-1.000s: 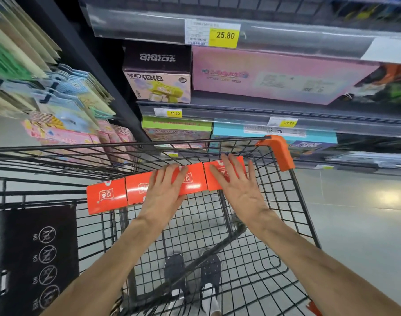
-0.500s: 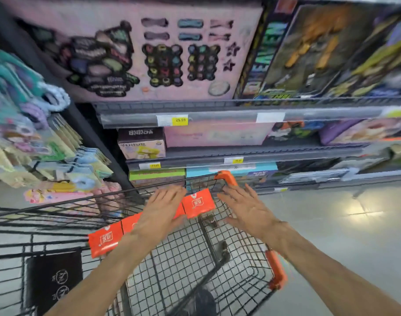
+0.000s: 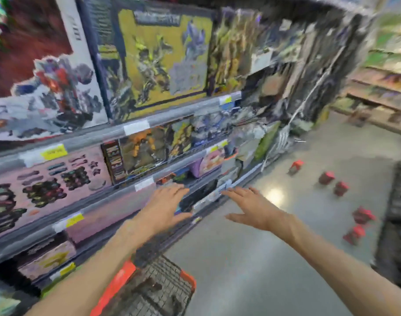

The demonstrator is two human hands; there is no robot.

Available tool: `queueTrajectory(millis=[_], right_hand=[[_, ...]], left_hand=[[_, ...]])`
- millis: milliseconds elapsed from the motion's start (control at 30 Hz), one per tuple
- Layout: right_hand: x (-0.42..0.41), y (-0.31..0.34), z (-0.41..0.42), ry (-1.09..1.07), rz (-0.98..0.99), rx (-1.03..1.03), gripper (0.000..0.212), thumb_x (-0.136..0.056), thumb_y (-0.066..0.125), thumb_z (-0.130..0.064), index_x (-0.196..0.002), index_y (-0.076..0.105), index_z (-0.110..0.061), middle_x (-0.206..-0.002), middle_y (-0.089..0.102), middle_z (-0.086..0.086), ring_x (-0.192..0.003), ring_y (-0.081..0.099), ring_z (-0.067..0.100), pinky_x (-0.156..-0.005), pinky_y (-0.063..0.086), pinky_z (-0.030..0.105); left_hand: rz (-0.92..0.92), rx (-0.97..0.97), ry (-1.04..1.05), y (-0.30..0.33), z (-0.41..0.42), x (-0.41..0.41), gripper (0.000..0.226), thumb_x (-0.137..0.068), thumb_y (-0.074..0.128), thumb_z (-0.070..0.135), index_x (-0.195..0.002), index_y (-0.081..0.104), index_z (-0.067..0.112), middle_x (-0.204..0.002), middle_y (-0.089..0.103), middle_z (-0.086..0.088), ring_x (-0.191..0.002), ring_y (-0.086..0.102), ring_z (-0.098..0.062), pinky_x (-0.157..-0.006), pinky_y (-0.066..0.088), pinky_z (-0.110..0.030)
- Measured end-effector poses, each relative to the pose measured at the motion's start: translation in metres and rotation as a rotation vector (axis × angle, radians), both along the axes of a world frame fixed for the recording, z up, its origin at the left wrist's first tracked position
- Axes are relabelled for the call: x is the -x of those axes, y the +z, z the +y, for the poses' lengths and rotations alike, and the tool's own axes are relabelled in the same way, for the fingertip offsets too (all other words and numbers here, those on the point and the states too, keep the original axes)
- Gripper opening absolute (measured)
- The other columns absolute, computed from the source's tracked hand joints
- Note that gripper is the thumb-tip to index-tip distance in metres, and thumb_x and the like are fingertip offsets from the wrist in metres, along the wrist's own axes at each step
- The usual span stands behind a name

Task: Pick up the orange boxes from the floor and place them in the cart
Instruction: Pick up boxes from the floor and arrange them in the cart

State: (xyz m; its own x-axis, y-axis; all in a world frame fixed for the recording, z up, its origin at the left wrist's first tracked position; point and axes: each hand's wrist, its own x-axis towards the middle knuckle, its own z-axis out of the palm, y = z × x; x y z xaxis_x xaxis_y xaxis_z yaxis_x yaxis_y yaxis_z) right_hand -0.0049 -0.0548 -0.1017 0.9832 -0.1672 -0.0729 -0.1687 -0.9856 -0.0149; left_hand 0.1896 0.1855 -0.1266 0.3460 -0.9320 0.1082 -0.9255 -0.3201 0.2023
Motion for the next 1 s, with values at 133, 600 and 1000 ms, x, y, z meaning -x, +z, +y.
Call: queueTrajectory(millis=[133, 600, 1000], right_hand=[[0.072, 0.047, -0.069, -0.165, -0.080, 0.037, 0.079, -0.086, 0.036, -0.075, -0.152, 0.032, -0.031, -0.151, 0.044, -0.003, -0.140, 0.041, 0.022, -0.114, 0.028, 0.045], [0.297, 0.142, -0.343, -0.640, -0.178, 0.152, 0.086, -0.080, 0.033, -0.076, -0.150, 0.040, -0.026, -0.136, 0.057, 0.000, -0.126, 0.053, 0.026, -0.108, 0.036, 0.043], [0.338, 0.128, -0.569, -0.764, -0.203, 0.225, 0.079, -0.089, 0.056, -0.063, -0.154, 0.031, -0.026, -0.149, 0.047, -0.001, -0.136, 0.044, 0.020, -0.109, 0.035, 0.039]], left_hand=[[-0.090, 0.037, -0.177, 0.055, -0.106, 0.029, 0.091, -0.084, 0.029, 0.078, -0.150, 0.041, 0.016, -0.153, 0.043, -0.006, -0.142, 0.039, -0.026, -0.115, 0.034, -0.045], [-0.144, 0.182, -0.546, 0.132, -0.483, 0.170, 0.092, -0.084, 0.028, 0.081, -0.151, 0.036, 0.018, -0.157, 0.038, -0.005, -0.144, 0.035, -0.024, -0.119, 0.029, -0.043], [-0.144, 0.207, -0.674, 0.115, -0.754, 0.194, 0.083, -0.086, 0.038, 0.074, -0.150, 0.038, 0.021, -0.151, 0.043, -0.002, -0.140, 0.039, -0.023, -0.117, 0.032, -0.043]])
